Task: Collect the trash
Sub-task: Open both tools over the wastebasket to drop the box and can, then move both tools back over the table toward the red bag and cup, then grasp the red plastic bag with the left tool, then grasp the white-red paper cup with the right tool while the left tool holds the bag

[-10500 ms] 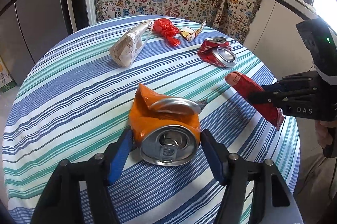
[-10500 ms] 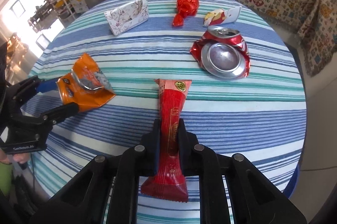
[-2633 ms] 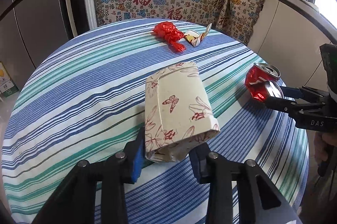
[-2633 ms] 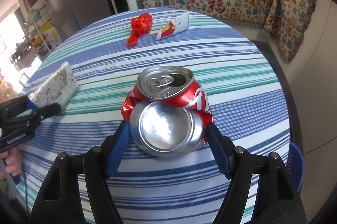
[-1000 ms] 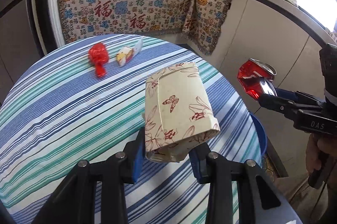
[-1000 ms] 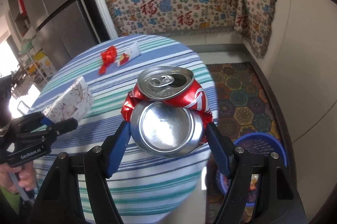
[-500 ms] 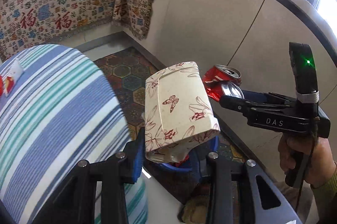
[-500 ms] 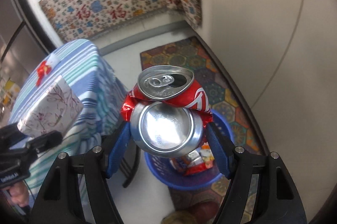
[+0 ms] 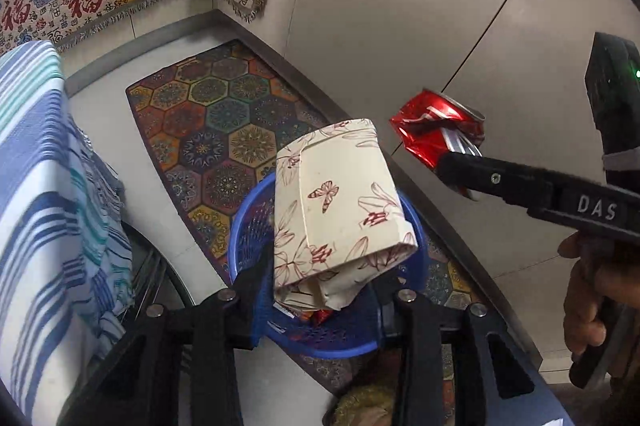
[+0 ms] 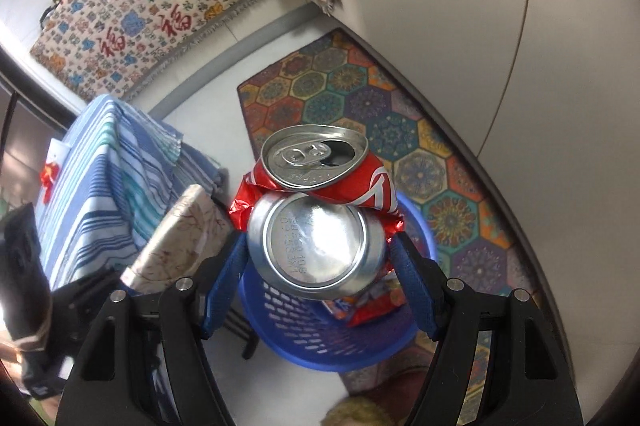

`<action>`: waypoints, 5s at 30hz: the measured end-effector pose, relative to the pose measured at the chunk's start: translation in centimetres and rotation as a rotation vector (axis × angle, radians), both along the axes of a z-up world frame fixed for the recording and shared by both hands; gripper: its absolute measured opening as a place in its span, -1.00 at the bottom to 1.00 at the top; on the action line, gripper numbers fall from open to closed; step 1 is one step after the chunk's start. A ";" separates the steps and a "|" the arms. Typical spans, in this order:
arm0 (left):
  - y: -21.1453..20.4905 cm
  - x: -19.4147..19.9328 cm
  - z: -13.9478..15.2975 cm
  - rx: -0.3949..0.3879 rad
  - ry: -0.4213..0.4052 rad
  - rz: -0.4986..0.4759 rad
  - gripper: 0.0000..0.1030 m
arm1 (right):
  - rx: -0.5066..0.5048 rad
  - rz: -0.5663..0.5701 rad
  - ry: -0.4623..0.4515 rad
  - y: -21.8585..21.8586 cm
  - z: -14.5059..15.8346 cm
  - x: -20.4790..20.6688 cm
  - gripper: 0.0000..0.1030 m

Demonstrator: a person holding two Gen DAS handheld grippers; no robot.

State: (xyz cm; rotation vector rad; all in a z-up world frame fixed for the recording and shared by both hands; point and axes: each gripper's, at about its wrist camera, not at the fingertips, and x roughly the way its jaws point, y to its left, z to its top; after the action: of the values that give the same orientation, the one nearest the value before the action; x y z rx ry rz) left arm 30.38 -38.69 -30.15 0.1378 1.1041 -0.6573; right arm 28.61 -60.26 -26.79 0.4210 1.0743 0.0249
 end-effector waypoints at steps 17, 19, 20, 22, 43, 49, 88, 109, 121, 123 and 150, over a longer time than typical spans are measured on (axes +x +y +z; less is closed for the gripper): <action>-0.7 0.6 -0.4 -0.033 -0.013 0.038 0.41 | 0.032 -0.107 -0.072 -1.8 0.6 0.2 0.69; 1.1 -0.8 2.0 -0.060 -0.033 0.030 0.41 | -0.027 -0.100 -0.096 -1.1 1.7 0.0 0.71; 2.2 -1.6 3.3 -0.071 -0.043 0.025 0.41 | -0.057 -0.092 -0.106 -0.7 2.3 -0.1 0.71; 4.8 -3.2 5.9 -0.084 -0.070 0.023 0.41 | -0.120 -0.070 -0.134 0.8 3.7 -0.3 0.71; 41.2 0.3 8.1 0.127 -0.211 0.605 0.54 | -0.289 0.586 -0.227 39.6 6.1 0.6 0.72; 42.7 4.4 6.8 0.126 -0.223 0.630 0.54 | -0.313 0.595 -0.208 42.9 4.3 1.7 0.78; 44.6 1.1 9.0 0.120 -0.233 0.573 -0.05 | -0.286 0.566 -0.219 42.4 3.7 2.4 0.99; 45.7 -2.6 7.1 0.155 -0.231 0.629 0.54 | -0.151 0.434 -0.214 47.6 4.6 17.6 -0.41; 45.7 -2.3 6.9 0.155 -0.235 0.631 0.58 | -0.221 0.671 -0.234 45.2 5.8 6.1 -0.83; 45.6 -2.4 7.0 0.159 -0.235 0.627 0.59 | -0.226 0.697 -0.221 44.1 5.1 2.4 -0.83; 47.2 -3.5 8.3 0.055 -0.170 0.595 0.59 | -0.168 0.557 -0.299 39.7 6.6 -2.7 0.21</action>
State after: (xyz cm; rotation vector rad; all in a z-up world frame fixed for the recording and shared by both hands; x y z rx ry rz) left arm 26.90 8.47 -21.85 -0.0877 0.9348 -0.0803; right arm 25.86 -20.54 -20.15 -0.0442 0.8606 0.4747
